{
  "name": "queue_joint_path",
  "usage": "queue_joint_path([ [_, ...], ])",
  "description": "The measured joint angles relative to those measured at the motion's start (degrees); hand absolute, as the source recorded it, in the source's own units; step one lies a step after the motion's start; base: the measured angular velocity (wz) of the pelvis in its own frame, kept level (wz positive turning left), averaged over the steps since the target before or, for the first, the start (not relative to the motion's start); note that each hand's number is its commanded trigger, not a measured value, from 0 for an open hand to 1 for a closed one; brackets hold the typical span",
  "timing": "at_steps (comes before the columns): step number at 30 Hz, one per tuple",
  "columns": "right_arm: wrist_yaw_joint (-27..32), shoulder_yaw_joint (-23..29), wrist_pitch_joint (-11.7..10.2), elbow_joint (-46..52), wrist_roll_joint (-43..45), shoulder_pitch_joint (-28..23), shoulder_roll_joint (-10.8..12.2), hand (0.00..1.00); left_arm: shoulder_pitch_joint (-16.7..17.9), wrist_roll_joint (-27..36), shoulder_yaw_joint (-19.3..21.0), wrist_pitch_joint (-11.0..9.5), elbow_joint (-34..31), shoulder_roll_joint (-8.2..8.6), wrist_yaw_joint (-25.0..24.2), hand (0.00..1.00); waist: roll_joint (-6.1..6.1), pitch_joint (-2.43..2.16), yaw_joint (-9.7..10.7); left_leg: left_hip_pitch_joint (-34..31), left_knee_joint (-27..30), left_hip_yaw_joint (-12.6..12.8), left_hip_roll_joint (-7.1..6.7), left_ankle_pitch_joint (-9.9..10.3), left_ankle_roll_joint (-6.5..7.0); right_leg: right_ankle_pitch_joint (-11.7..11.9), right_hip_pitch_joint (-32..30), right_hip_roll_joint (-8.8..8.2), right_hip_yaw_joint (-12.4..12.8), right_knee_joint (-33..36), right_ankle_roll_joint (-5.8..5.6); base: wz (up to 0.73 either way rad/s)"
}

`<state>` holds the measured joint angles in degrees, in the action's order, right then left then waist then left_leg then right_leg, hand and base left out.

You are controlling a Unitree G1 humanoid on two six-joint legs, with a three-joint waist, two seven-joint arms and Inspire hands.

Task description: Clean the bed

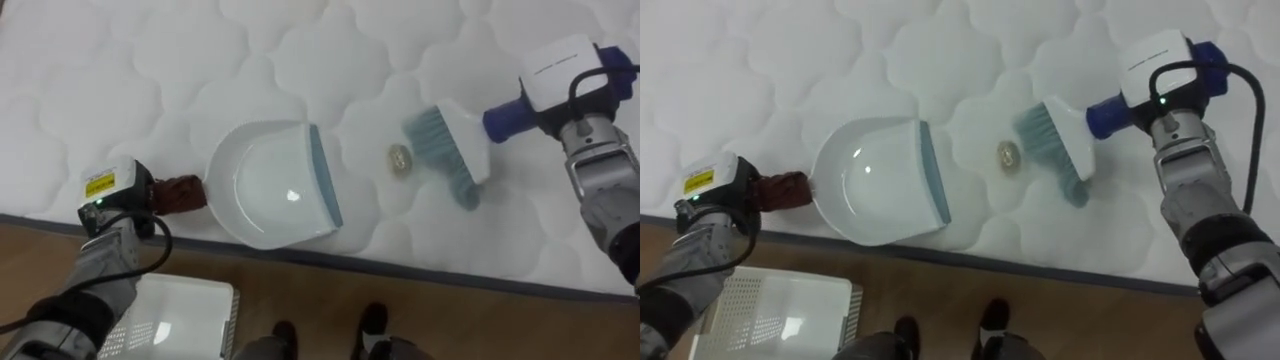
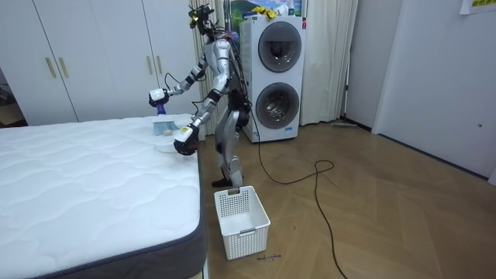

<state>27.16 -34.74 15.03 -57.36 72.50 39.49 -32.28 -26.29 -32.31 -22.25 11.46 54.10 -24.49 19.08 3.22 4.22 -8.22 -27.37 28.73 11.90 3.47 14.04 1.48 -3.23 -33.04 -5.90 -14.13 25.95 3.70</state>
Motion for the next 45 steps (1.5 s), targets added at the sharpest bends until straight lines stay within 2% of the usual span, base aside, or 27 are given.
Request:
queue_joint_path([
  [5, -0.6, -0.1, -0.1, 0.2, -0.3, -0.1, 0.5, 1.00, 0.0, -1.0, -0.5, 0.0, -0.5, -0.02, 0.0, 1.00, -0.44, -0.26, 0.1, 0.1, 0.0, -0.2, -0.03, 0.0, 0.00, 0.0, 0.3, 0.02, -0.2, -0.3, 0.06, 0.01],
  [16, -0.3, -0.3, -0.7, 2.4, 0.9, -1.8, 1.9, 1.00, 0.1, -1.0, -1.1, -0.4, -0.5, 0.08, -0.1, 1.00, -0.55, -0.23, 0.3, 0.1, -0.3, -0.9, -0.04, 0.0, 0.02, 0.3, 1.2, 0.07, -1.0, -1.5, -0.09, 0.03],
  [19, -0.3, -0.2, -0.2, 2.4, 1.2, -1.8, 3.5, 1.00, 0.1, -1.0, -1.2, -0.1, -0.5, 0.40, -0.6, 1.00, -0.71, -0.16, 0.2, 0.1, -0.4, -1.0, -0.04, -0.1, 0.08, 0.3, 1.3, 0.00, -1.6, -1.8, -0.15, 0.00],
  [24, -0.7, -1.0, -0.2, 2.4, 0.8, -2.1, 6.9, 1.00, 0.2, -0.5, -1.2, 0.0, -0.5, 1.27, -2.3, 1.00, -2.05, 0.05, -0.1, 0.0, -0.7, -1.2, -0.02, -0.1, 0.08, 0.3, 1.1, -0.16, -2.3, -1.5, -0.15, 0.01],
  [27, -1.5, -2.3, -0.2, 2.4, -0.5, -2.3, 7.8, 1.00, 0.1, 0.1, -1.8, 0.1, -0.5, 1.37, -2.4, 1.00, -2.60, -0.04, -0.1, 0.1, -1.1, -1.2, -0.08, -0.1, 0.08, 0.3, 1.0, -0.20, -2.3, -1.5, -0.15, 0.00],
  [45, -5.4, -2.2, -1.3, 2.5, -8.5, -2.3, 8.0, 1.00, 0.1, 0.0, -2.6, 0.0, -0.5, 1.37, -2.5, 1.00, -2.72, -0.08, -0.3, 0.1, -1.7, -0.8, -0.28, -0.1, -0.04, 0.2, 0.4, -0.13, -1.6, -1.4, -0.11, -0.01],
])
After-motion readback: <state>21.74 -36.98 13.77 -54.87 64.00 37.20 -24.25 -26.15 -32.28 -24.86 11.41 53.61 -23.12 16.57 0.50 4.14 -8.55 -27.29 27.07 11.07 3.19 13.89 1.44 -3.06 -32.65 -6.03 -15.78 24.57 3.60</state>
